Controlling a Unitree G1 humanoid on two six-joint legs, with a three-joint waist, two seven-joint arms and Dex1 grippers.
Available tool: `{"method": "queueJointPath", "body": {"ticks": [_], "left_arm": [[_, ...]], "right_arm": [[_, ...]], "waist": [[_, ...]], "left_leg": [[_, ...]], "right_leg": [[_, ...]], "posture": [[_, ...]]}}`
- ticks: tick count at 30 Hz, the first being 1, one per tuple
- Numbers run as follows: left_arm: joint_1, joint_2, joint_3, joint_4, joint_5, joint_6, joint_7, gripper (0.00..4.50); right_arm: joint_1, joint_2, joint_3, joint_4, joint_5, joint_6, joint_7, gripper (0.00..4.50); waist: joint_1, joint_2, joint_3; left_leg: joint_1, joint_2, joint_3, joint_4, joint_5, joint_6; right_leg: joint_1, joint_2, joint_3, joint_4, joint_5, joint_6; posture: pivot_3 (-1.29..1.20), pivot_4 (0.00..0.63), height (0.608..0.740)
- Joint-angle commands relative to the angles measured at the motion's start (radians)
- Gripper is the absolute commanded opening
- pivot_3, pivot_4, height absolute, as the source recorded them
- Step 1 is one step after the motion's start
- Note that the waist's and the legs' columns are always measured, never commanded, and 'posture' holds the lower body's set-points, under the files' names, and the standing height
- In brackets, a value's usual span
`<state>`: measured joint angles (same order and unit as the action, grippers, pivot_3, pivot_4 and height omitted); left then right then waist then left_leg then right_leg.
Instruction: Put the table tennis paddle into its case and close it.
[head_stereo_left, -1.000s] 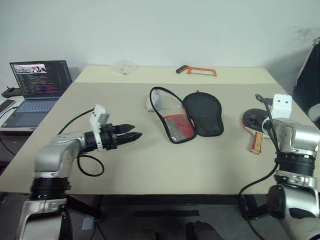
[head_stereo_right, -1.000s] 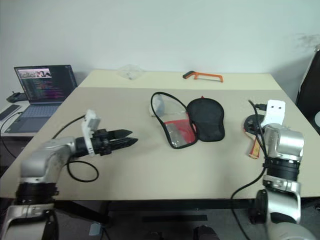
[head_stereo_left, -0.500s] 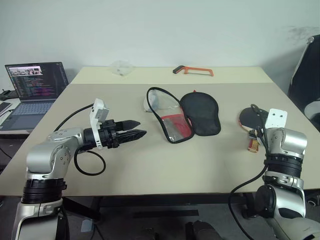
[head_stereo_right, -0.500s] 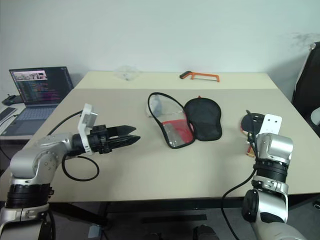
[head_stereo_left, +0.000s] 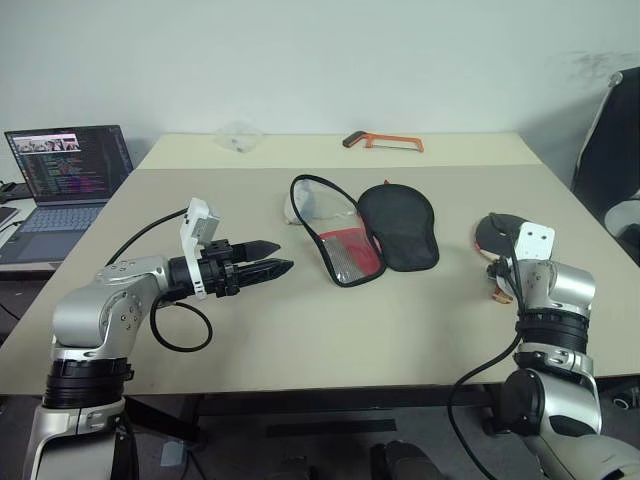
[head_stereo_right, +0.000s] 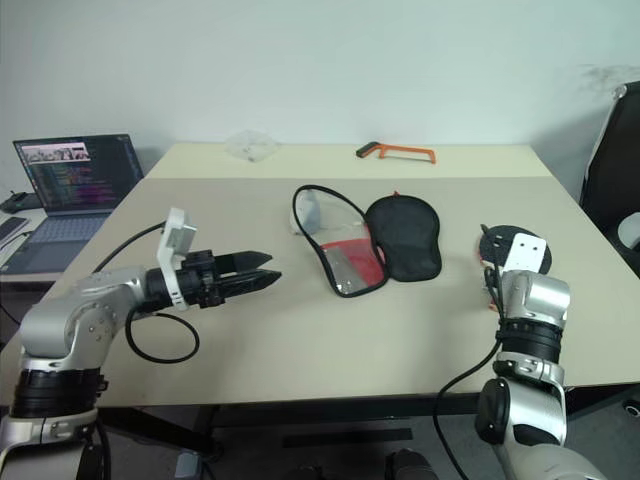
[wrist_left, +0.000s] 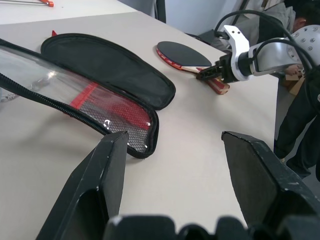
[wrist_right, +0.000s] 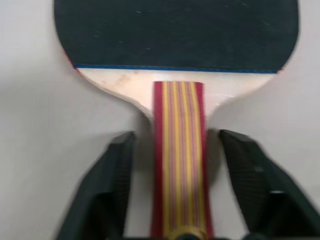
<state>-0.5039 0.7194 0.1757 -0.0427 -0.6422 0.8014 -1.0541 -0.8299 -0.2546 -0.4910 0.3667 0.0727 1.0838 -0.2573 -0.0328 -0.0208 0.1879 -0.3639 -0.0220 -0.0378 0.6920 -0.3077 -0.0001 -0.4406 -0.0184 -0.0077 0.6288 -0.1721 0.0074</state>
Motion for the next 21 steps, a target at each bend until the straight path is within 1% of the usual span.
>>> {"method": "queueJointPath", "body": {"ticks": [1,2,3,7,11,15,19,21], "left_arm": [[-0.013,0.004,0.002,-0.034,-0.016,-0.01,0.004,3.24],[-0.013,0.004,0.001,-0.034,-0.017,-0.011,0.004,3.24],[-0.014,0.005,0.001,-0.034,-0.017,-0.012,0.006,3.24],[-0.01,0.014,0.007,-0.031,-0.019,-0.012,0.01,3.24],[-0.007,0.017,0.006,-0.03,-0.019,-0.013,0.012,3.24],[-0.014,0.01,-0.002,-0.025,-0.019,-0.016,0.016,3.24],[-0.019,0.001,-0.009,-0.026,-0.018,-0.02,0.023,3.24],[-0.012,-0.001,-0.002,-0.038,-0.027,-0.015,0.027,3.24]], "right_arm": [[-0.03,-0.02,-0.009,0.031,0.009,-0.046,-0.014,1.47],[-0.036,-0.023,-0.007,0.035,0.009,-0.052,-0.016,1.1],[-0.044,-0.027,-0.004,0.036,0.01,-0.055,-0.016,1.03],[-0.13,-0.047,0.081,-0.07,-0.005,-0.055,0.013,1.03],[-0.231,-0.024,0.137,-0.086,0.009,-0.065,0.044,1.03],[-0.32,0.044,0.251,-0.016,0.019,-0.134,0.14,1.03],[-0.34,0.094,0.356,0.098,-0.008,-0.237,0.228,1.03],[-0.342,0.112,0.376,0.175,-0.009,-0.283,0.252,1.03]], "waist": [[0.0,0.0,0.0],[0.0,0.0,0.0],[0.0,0.0,0.0],[0.0,0.002,0.001],[-0.013,0.005,0.003],[-0.024,0.004,0.003],[-0.025,0.004,0.002],[-0.022,0.004,0.002]], "left_leg": [[0.0,0.0,0.0,0.0,0.0,0.0],[0.0,0.0,0.0,0.0,0.0,0.0],[0.0,0.0,0.0,0.0,0.0,0.0],[0.0,0.0,0.001,0.0,0.0,0.0],[-0.001,0.001,0.004,-0.003,0.0,0.0],[0.002,0.001,0.005,-0.01,0.001,0.001],[0.002,0.002,0.004,-0.013,0.001,0.001],[-0.001,0.002,0.004,-0.013,0.001,0.001]], "right_leg": [[0.0,0.0,0.0,0.0,0.0,0.0],[0.0,0.0,0.0,0.0,0.0,0.0],[0.0,0.0,0.0,0.0,0.0,0.0],[-0.001,0.0,0.001,0.0,0.0,0.0],[-0.004,0.0,0.003,0.001,0.0,0.0],[-0.004,0.0,0.004,0.0,0.0,0.0],[-0.005,-0.001,0.004,-0.001,0.0,-0.001],[-0.008,-0.002,0.004,-0.001,0.0,-0.001]], "posture": [[0.0,0.15,0.74],[0.0,0.15,0.74],[0.0,0.15,0.74],[0.0,0.15,0.74],[0.0,0.15,0.74],[0.0,0.15,0.74],[0.0,0.15,0.74],[0.0,0.15,0.74]]}}
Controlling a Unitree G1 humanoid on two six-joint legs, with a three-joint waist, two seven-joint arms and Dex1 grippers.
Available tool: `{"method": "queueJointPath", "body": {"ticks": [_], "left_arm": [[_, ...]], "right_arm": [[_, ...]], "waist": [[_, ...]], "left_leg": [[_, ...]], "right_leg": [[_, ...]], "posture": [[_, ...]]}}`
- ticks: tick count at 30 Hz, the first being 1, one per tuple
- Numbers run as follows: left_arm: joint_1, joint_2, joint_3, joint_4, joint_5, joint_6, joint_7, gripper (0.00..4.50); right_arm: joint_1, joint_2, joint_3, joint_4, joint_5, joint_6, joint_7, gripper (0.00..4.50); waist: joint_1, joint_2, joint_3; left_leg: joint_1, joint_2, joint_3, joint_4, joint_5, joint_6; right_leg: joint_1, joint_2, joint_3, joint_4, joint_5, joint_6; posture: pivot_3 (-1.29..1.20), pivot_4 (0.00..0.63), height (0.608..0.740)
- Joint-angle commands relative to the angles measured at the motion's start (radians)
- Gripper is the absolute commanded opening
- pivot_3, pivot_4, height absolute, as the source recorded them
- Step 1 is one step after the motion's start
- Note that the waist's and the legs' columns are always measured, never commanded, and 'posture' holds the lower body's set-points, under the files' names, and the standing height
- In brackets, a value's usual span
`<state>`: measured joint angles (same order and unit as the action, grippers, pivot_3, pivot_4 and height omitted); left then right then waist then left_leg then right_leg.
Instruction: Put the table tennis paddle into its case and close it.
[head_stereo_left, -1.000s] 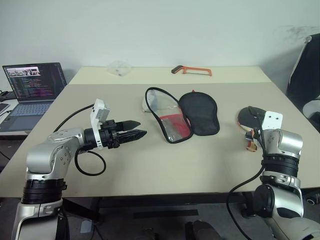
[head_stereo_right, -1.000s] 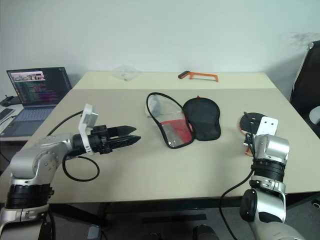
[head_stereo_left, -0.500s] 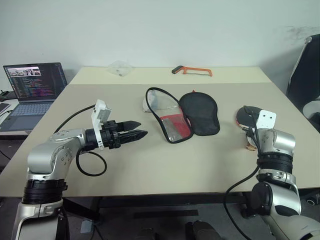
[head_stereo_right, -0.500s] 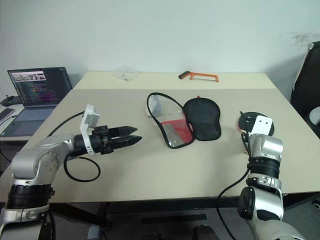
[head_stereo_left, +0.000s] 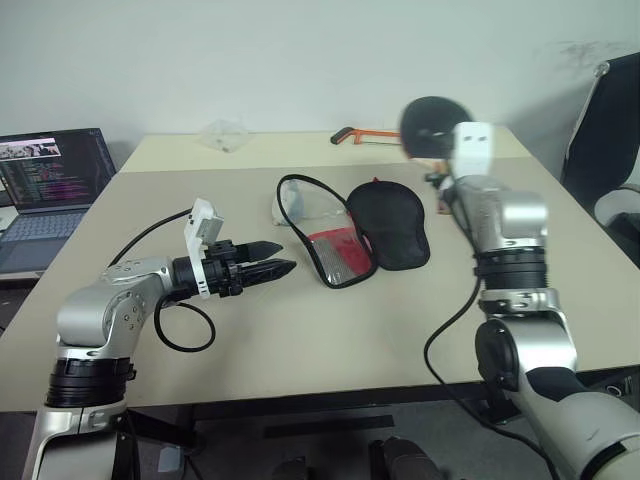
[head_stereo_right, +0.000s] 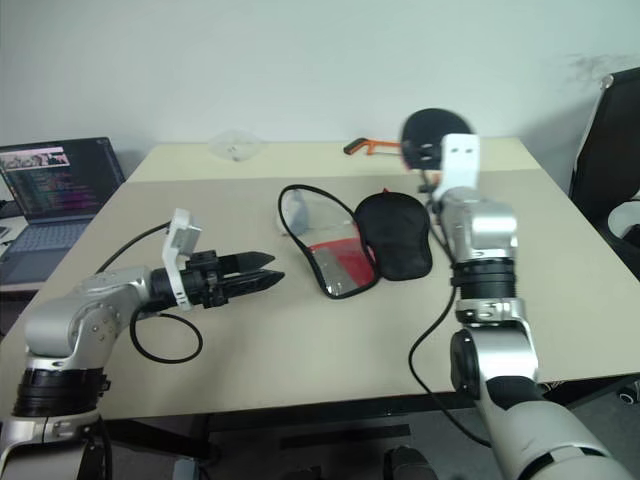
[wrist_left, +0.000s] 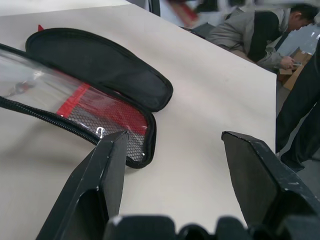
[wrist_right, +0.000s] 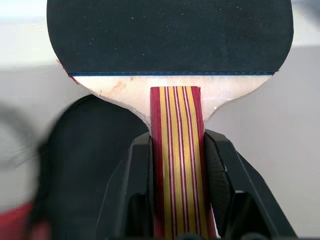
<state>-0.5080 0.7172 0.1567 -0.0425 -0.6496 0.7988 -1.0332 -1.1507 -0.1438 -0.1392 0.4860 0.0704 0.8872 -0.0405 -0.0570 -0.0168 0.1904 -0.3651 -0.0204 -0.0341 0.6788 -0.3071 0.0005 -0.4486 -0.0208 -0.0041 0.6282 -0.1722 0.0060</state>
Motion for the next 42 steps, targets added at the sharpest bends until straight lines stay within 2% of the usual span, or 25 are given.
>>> {"method": "queueJointPath", "body": {"ticks": [1,8,15,41,42], "left_arm": [[-0.002,0.001,0.021,-0.045,-0.023,-0.011,0.008,3.24],[0.054,0.005,0.044,-0.093,-0.048,0.001,0.033,3.24],[0.069,0.013,0.05,-0.108,-0.065,0.004,0.05,3.24],[0.071,0.023,0.036,-0.113,-0.071,-0.002,0.069,3.24],[0.071,0.022,0.035,-0.115,-0.071,-0.003,0.07,3.24]], "right_arm": [[-0.022,0.003,0.032,0.093,-0.01,-0.108,0.044,1.03],[-0.032,-0.022,0.042,0.314,-0.03,-0.231,0.034,1.03],[-0.011,-0.023,0.082,0.349,-0.047,-0.234,0.08,1.03],[-0.066,0.005,0.048,0.508,-0.006,-0.245,0.15,1.03],[-0.068,0.005,0.043,0.51,-0.003,-0.25,0.142,1.38]], "waist": [[0.007,0.0,0.0],[0.027,0.0,0.0],[0.015,0.0,0.0],[0.013,0.0,0.0],[0.013,0.0,0.0]], "left_leg": [[-0.001,0.0,0.0,0.0,0.0,0.0],[-0.011,-0.003,-0.004,0.001,0.001,-0.001],[-0.013,-0.001,-0.005,0.001,0.002,-0.003],[-0.012,-0.001,-0.005,0.001,0.002,-0.004],[-0.012,-0.001,-0.005,0.001,0.002,-0.004]], "right_leg": [[-0.001,-0.001,0.0,0.0,0.0,0.0],[-0.007,-0.004,-0.002,-0.002,0.0,0.0],[-0.011,-0.003,-0.002,0.0,0.0,-0.001],[-0.01,-0.003,-0.003,0.001,0.0,-0.001],[-0.01,-0.003,-0.003,0.001,0.0,-0.001]], "posture": [[0.0,0.15,0.74],[0.0,0.15,0.74],[0.0,0.15,0.74],[0.0,0.15,0.74],[0.0,0.15,0.74]]}}
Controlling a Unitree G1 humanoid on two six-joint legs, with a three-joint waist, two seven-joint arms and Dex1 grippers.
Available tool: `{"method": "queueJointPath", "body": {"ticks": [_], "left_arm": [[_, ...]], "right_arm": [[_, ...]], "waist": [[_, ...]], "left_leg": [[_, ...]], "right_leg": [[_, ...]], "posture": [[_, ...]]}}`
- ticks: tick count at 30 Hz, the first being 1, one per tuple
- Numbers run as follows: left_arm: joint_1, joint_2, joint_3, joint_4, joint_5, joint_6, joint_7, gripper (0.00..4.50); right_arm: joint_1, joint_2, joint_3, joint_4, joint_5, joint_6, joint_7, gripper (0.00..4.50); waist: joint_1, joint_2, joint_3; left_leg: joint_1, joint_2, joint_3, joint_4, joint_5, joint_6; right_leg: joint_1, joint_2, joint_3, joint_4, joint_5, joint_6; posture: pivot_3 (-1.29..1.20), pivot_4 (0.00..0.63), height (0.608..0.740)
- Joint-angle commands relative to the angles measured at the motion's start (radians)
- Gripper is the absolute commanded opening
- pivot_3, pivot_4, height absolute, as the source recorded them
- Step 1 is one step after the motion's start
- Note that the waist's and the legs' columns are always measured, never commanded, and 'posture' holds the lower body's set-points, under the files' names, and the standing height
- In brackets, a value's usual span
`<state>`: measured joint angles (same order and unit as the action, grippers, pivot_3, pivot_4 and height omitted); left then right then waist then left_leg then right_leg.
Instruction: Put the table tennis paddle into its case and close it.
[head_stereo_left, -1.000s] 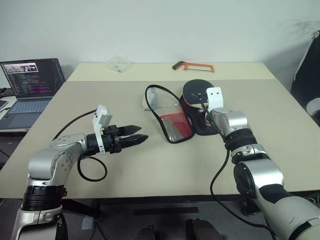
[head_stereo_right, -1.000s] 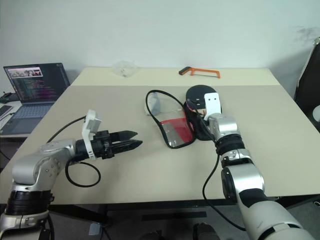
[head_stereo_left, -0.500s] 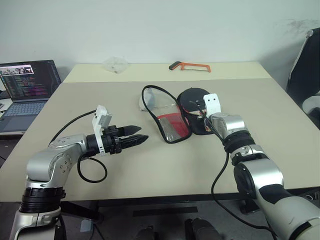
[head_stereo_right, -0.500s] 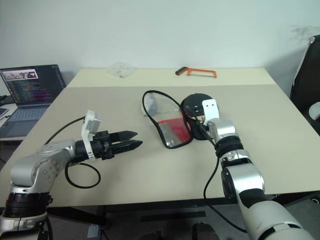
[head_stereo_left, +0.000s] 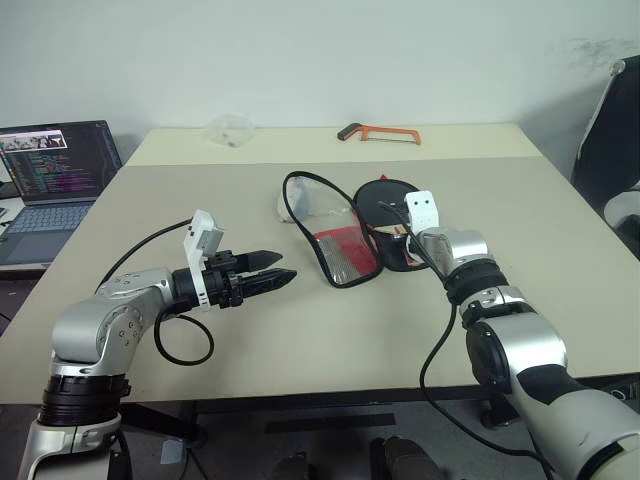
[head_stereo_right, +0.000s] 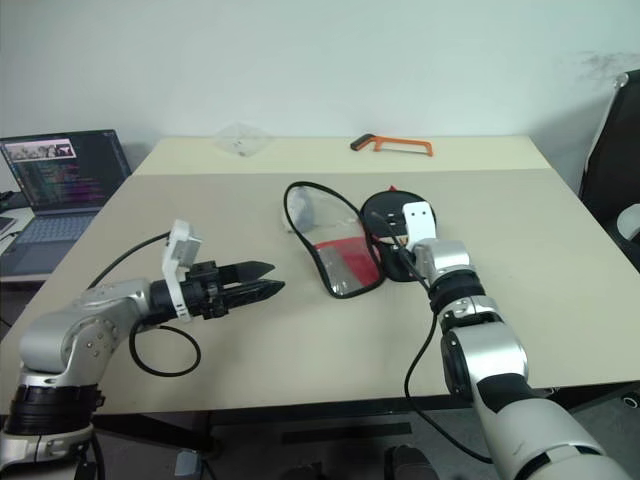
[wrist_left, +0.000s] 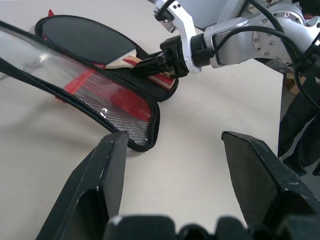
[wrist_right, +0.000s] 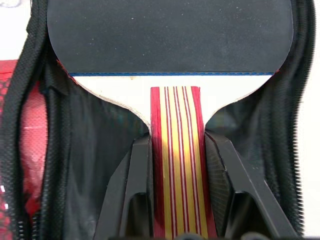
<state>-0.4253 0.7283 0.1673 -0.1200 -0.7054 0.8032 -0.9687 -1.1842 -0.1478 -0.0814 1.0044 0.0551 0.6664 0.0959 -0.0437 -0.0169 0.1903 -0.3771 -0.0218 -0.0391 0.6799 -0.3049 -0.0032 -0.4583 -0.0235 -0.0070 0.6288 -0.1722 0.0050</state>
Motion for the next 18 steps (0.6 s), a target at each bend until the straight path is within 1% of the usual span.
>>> {"method": "queueJointPath", "body": {"ticks": [1,4,9,11,13,15,18], "left_arm": [[-0.011,0.01,0.024,-0.039,-0.015,-0.007,0.007,3.24],[-0.014,0.006,0.021,-0.038,-0.014,-0.009,0.01,3.24],[-0.027,-0.001,0.008,-0.021,-0.004,-0.022,0.012,3.24],[-0.039,-0.005,0.001,-0.008,0.004,-0.03,0.013,3.24],[-0.05,-0.007,-0.005,0.008,0.012,-0.037,0.008,3.24],[-0.059,-0.003,-0.006,0.024,0.016,-0.043,-0.003,3.24],[-0.071,0.015,-0.011,0.061,0.033,-0.064,-0.029,3.24]], "right_arm": [[-0.036,0.009,-0.022,-0.007,0.018,-0.035,0.004,1.75],[-0.044,0.003,-0.03,-0.004,0.018,-0.04,-0.004,2.6],[-0.044,-0.024,-0.033,-0.059,0.02,-0.002,0.007,4.42],[-0.034,-0.041,-0.026,-0.133,0.026,0.044,0.032,4.48],[0.001,-0.078,-0.011,-0.306,0.045,0.152,0.09,4.48],[0.063,-0.134,0.003,-0.538,0.084,0.252,0.17,4.48],[0.182,-0.25,-0.01,-0.861,0.227,0.399,0.349,4.48]], "waist": [[0.0,0.0,0.0],[0.0,0.0,0.0],[0.001,0.0,0.0],[0.003,0.0,0.0],[0.004,0.0,0.0],[0.009,0.0,0.0],[0.016,0.0,0.0]], "left_leg": [[0.0,0.0,0.0,0.0,0.0,0.0],[0.0,0.0,0.0,0.0,0.0,0.0],[0.0,0.0,0.0,0.0,0.0,0.0],[0.0,0.0,0.0,0.0,0.0,0.0],[0.0,0.0,-0.001,0.0,0.0,0.0],[-0.001,0.0,-0.002,0.0,0.0,0.0],[-0.002,0.0,-0.003,0.0,0.0,0.0]], "right_leg": [[0.0,0.0,0.0,0.0,0.0,0.0],[0.0,0.0,0.0,0.0,0.0,0.0],[0.0,0.0,0.0,0.0,0.0,0.0],[0.0,0.0,0.0,0.0,0.0,0.0],[0.0,0.0,0.0,0.0,0.0,0.0],[0.0,0.0,-0.001,0.0,0.0,0.0],[0.001,0.0,-0.003,0.0,0.0,0.0]], "posture": [[0.0,0.15,0.74],[0.0,0.15,0.74],[0.0,0.15,0.74],[0.0,0.15,0.74],[0.0,0.15,0.74],[0.0,0.15,0.74],[0.0,0.15,0.74]]}}
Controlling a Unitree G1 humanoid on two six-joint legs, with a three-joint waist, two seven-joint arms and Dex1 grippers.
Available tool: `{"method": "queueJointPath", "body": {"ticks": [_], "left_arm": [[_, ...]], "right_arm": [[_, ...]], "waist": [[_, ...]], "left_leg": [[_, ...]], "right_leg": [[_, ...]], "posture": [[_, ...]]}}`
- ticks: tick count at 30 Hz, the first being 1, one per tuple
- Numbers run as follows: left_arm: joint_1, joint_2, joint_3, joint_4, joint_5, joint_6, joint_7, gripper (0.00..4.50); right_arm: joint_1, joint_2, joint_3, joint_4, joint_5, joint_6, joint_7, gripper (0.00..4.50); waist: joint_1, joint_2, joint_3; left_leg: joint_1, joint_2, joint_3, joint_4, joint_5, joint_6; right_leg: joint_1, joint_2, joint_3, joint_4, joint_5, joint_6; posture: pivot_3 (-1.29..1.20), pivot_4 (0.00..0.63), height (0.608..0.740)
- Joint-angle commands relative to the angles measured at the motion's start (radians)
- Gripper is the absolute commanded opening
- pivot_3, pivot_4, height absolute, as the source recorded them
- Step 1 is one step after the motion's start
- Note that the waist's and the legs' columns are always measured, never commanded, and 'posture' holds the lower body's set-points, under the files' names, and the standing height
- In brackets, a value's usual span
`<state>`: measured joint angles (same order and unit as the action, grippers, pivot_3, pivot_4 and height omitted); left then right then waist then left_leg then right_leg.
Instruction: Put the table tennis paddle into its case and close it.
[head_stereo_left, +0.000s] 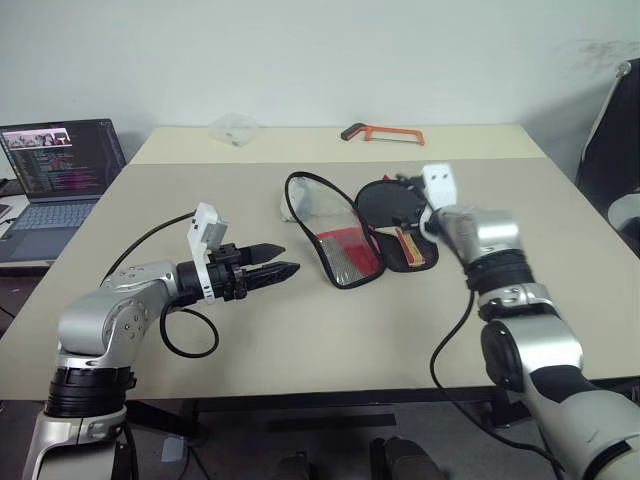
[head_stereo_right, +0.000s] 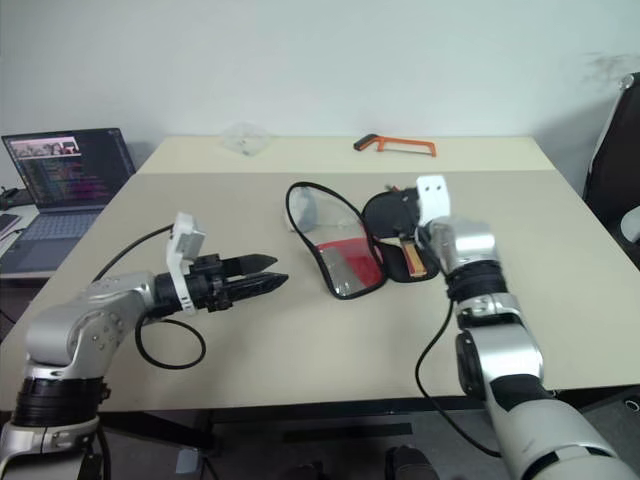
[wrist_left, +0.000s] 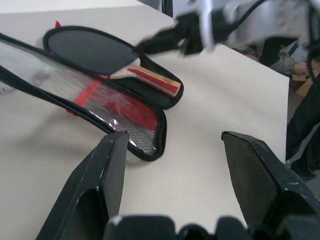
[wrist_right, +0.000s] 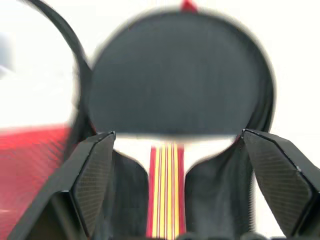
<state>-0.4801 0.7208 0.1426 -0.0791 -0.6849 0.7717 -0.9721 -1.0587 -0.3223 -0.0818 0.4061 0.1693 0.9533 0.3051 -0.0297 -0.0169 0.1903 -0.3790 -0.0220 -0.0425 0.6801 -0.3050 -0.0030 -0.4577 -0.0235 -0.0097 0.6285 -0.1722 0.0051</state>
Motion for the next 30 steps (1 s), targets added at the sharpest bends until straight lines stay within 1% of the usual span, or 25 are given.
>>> {"method": "queueJointPath", "body": {"ticks": [1,2,3,5,6,8,11,17,18,20,23,26,28,30], "left_arm": [[-0.023,0.026,0.01,0.038,0.025,-0.044,-0.031,3.24],[-0.03,0.029,0.004,0.056,0.04,-0.059,-0.035,3.24],[-0.042,0.028,-0.007,0.08,0.064,-0.078,-0.033,3.24],[-0.084,0.012,-0.035,0.147,0.125,-0.122,-0.004,3.24],[-0.102,0.006,-0.045,0.177,0.148,-0.138,0.006,3.24],[-0.15,-0.017,-0.093,0.257,0.225,-0.203,0.025,3.24],[-0.206,-0.057,-0.125,0.348,0.273,-0.251,0.016,3.24],[-0.287,-0.109,-0.173,0.499,0.365,-0.319,0.024,3.24],[-0.298,-0.114,-0.186,0.526,0.386,-0.334,0.024,3.24],[-0.323,-0.132,-0.219,0.605,0.467,-0.396,0.08,3.24],[-0.347,-0.164,-0.223,0.674,0.499,-0.436,0.101,3.24],[-0.361,-0.191,-0.214,0.7,0.505,-0.455,0.093,2.66],[-0.369,-0.201,-0.219,0.719,0.526,-0.48,0.096,1.97],[-0.393,-0.235,-0.228,0.759,0.547,-0.503,0.115,1.26]], "right_arm": [[0.098,-0.118,-0.027,-0.338,0.165,0.131,0.205,4.48],[0.138,-0.162,-0.039,-0.398,0.213,0.143,0.269,4.48],[0.208,-0.229,-0.037,-0.474,0.251,0.102,0.37,4.48],[0.364,-0.353,-0.039,-0.605,0.292,-0.038,0.559,4.48],[0.414,-0.389,-0.043,-0.641,0.309,-0.079,0.613,4.48],[0.502,-0.431,-0.097,-0.689,0.38,-0.119,0.702,4.48],[0.543,-0.448,-0.129,-0.697,0.401,-0.173,0.717,4.48],[0.561,-0.453,-0.12,-0.709,0.392,-0.208,0.682,4.48],[0.568,-0.458,-0.119,-0.716,0.389,-0.21,0.678,4.48],[0.583,-0.465,-0.127,-0.738,0.394,-0.206,0.669,4.48],[0.594,-0.47,-0.135,-0.763,0.404,-0.196,0.655,4.48],[0.603,-0.479,-0.138,-0.772,0.403,-0.193,0.638,4.5],[0.607,-0.485,-0.136,-0.77,0.403,-0.195,0.631,4.5],[0.613,-0.49,-0.125,-0.762,0.384,-0.206,0.613,4.5]], "waist": [[0.003,0.0,0.0],[0.003,0.0,0.0],[0.005,-0.001,0.0],[0.013,-0.002,-0.001],[0.017,-0.002,-0.001],[0.02,-0.002,-0.001],[0.009,-0.003,-0.001],[-0.002,-0.004,-0.001],[-0.001,-0.004,-0.001],[0.001,-0.004,-0.001],[0.006,-0.004,-0.001],[0.009,-0.004,-0.001],[0.011,-0.004,-0.001],[0.014,-0.004,-0.001]], "left_leg": [[0.0,0.0,-0.001,0.0,0.0,0.0],[-0.001,0.0,-0.001,0.0,0.0,0.0],[0.0,0.0,0.0,0.0,0.0,0.001],[0.001,-0.001,-0.001,0.001,0.0,0.001],[0.002,-0.001,0.0,0.001,0.0,0.001],[0.006,-0.001,0.002,0.001,0.0,0.001],[0.016,0.0,0.006,0.001,0.0,0.001],[0.022,0.001,0.011,0.001,0.001,0.003],[0.022,0.001,0.012,0.001,0.001,0.003],[0.02,0.0,0.011,0.001,0.001,0.003],[0.018,-0.001,0.009,0.001,0.001,0.003],[0.016,-0.002,0.006,0.001,0.001,0.003],[0.016,-0.002,0.005,0.001,0.001,0.003],[0.016,-0.002,0.004,0.001,0.001,0.003]], "right_leg": [[0.0,0.0,-0.001,-0.001,0.0,0.0],[0.0,0.0,-0.001,-0.001,0.0,0.0],[0.001,0.002,-0.001,-0.001,0.0,0.0],[0.003,0.003,-0.002,-0.002,0.0,0.001],[0.004,0.003,-0.002,-0.002,0.0,0.001],[0.006,0.004,-0.002,-0.001,-0.001,0.001],[0.015,0.004,0.001,-0.002,-0.004,0.007],[0.019,0.005,0.003,0.0,-0.004,0.007],[0.018,0.005,0.003,0.0,-0.004,0.007],[0.016,0.004,0.003,0.0,-0.004,0.007],[0.016,0.002,0.002,-0.001,0.0,0.003],[0.015,0.001,0.001,-0.002,0.0,0.003],[0.015,0.001,0.0,-0.002,0.0,0.003],[0.016,0.002,0.0,-0.001,0.0,0.003]], "posture": [[0.0,0.15,0.74],[0.0,0.15,0.74],[0.0,0.15,0.74],[0.0,0.15,0.74],[0.0,0.15,0.74],[0.0,0.15,0.74],[0.0,0.15,0.74],[0.0,0.15,0.74],[0.0,0.15,0.74],[0.0,0.15,0.74],[0.0,0.15,0.74],[0.0,0.15,0.74],[0.0,0.15,0.74],[0.0,0.15,0.74]]}}
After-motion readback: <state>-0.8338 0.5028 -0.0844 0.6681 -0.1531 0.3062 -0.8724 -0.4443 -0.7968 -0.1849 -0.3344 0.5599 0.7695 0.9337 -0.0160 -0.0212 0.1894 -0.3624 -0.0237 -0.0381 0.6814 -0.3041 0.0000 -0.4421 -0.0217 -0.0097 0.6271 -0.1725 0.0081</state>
